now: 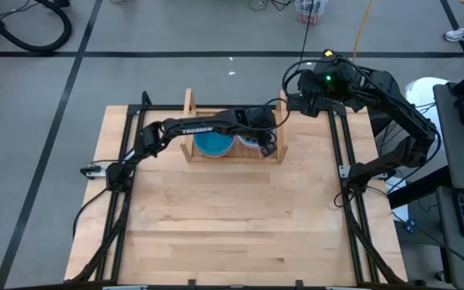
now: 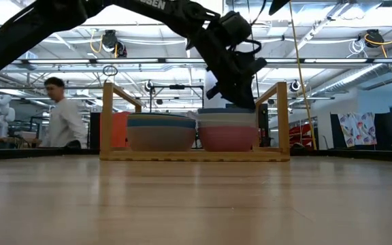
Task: Place and stack bowls onto a shelf
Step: Return to Home Position
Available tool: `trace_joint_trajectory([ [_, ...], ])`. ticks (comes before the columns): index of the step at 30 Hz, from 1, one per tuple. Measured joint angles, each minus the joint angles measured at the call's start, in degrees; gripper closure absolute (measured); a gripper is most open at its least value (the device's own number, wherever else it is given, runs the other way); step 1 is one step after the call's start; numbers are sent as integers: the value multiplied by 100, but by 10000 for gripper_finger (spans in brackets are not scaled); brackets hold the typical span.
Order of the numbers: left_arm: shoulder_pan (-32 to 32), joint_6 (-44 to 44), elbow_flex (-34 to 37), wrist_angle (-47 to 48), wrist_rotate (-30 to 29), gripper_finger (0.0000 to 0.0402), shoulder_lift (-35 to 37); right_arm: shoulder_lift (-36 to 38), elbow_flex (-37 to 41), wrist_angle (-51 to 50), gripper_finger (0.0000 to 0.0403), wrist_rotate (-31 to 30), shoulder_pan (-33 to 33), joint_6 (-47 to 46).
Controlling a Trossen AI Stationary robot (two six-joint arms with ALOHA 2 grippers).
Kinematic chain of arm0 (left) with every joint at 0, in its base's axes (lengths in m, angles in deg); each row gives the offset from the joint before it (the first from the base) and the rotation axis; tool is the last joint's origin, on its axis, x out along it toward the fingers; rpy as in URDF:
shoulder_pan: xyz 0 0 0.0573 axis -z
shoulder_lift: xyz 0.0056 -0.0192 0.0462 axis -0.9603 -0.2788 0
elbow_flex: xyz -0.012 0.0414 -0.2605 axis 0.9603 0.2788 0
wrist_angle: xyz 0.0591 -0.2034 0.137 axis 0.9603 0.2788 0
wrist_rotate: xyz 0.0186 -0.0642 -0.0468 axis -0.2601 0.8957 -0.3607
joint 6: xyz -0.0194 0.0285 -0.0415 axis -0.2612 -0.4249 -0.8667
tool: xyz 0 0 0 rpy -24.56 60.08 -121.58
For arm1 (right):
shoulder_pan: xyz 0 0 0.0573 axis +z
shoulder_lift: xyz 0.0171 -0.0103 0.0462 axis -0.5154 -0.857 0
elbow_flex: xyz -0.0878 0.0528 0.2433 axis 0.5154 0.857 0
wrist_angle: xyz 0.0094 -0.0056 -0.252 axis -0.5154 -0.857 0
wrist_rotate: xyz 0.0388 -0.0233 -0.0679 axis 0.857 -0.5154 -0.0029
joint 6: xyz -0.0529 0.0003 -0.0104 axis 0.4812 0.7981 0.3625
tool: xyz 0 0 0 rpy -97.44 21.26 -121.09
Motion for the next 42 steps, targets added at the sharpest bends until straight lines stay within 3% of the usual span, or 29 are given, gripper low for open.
trace_joint_trajectory([
  [11, -44, 69, -96, 166, 272, 344, 16, 0, 0, -20, 287, 2, 0, 90],
  [31, -16, 1397, -155, 584, 96, 344, 2531, 415, 0, 231, 287, 29, 40, 608],
  [42, 88, 1774, -155, 1128, -937, 344, 3846, 1123, 0, 408, 287, 33, 143, 572],
])
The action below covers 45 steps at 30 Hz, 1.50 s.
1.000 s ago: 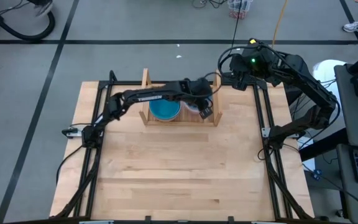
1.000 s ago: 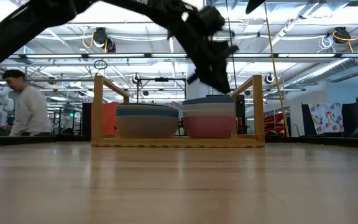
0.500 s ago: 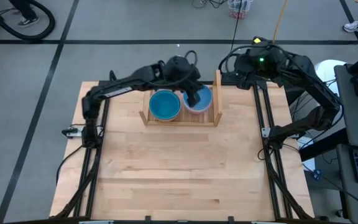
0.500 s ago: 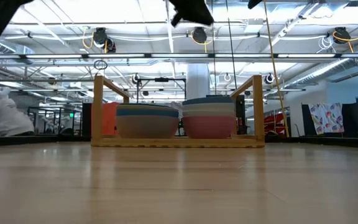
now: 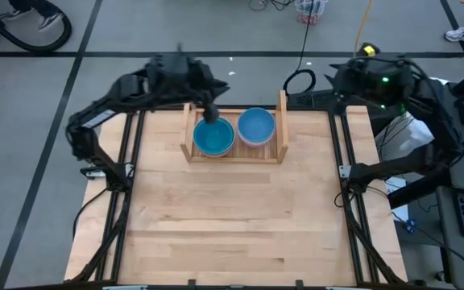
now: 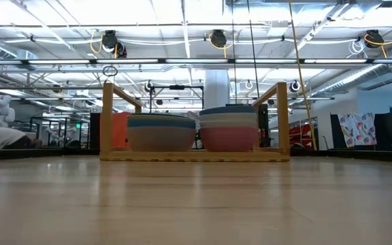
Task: Place and stack bowls onto a shelf
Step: Return to Home Position
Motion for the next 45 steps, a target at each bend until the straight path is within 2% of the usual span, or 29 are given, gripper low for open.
trace_joint_trajectory([
  [11, 165, 28, 2, 815, -253, 344, 803, 571, 0, 174, 287, 11, 187, -17],
  [21, 259, 11, 4, 1459, -275, 344, 1387, 903, 0, 168, 287, 18, 185, -1068],
  [30, 273, -753, 4, 2333, -189, 344, 2056, 1230, -1, 163, 287, 15, 185, -1027],
  [38, 275, -769, 4, 3273, -171, 344, 2615, 1585, 0, 48, 287, 15, 185, -1315],
  [45, 275, -847, 4, 3566, -170, 344, 3008, 1910, -2, -340, 287, 16, 185, -1792],
])
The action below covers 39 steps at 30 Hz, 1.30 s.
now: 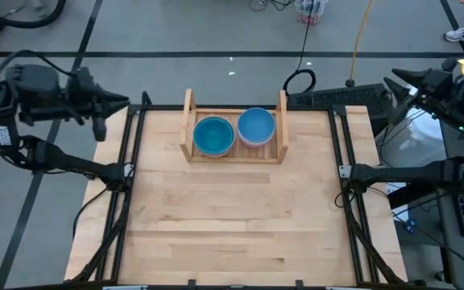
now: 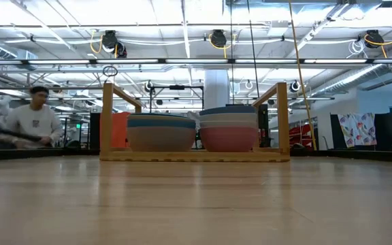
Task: Place and stack bowls onto a shelf
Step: Return to Home Position
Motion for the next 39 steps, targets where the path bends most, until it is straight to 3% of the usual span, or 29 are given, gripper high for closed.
trace_joint_trajectory([
  [21, 0, -42, 15, 553, 0, 344, 1061, 508, 0, -653, 287, 2, 0, -616],
  [28, -2, 85, 51, 550, 385, 344, 1420, 558, 0, -1119, 287, 2, 0, -1111],
  [39, -7, 73, 751, 542, 446, 344, 2218, 685, 55, -1210, 287, 5, 0, -1247],
])
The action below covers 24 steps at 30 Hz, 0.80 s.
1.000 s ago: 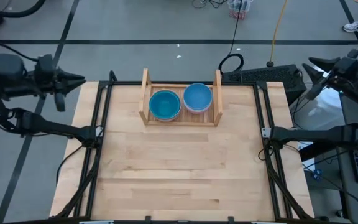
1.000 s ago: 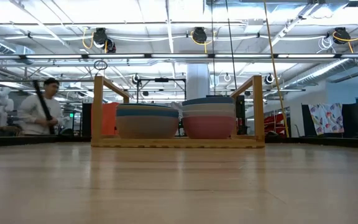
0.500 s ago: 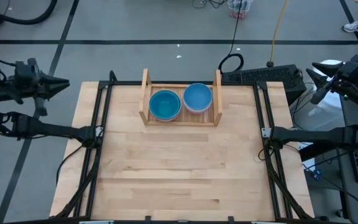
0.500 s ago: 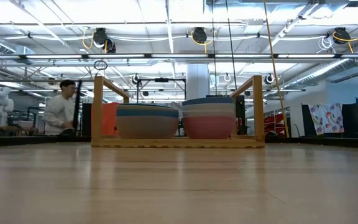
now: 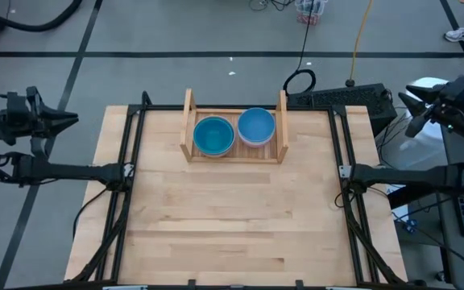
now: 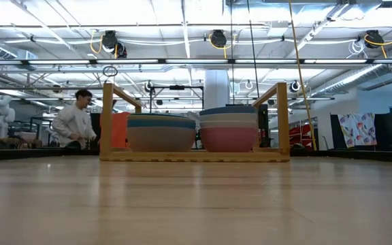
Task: Place and stack bowls onto a shelf
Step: Return to Home Position
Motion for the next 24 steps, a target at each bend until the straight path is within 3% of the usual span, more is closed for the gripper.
trace_joint_trajectory([
  [11, -17, -555, 1567, -100, 7, 344, 1138, 442, 290, 7, 287, 4, -2, -321],
  [16, -17, -591, 2216, -374, 6, 344, 1627, 702, 569, 60, 287, 450, -1, -323],
  [24, -17, -660, 3058, -856, 4, 344, 2338, 1152, 1090, 101, 287, 457, -2, -469],
])
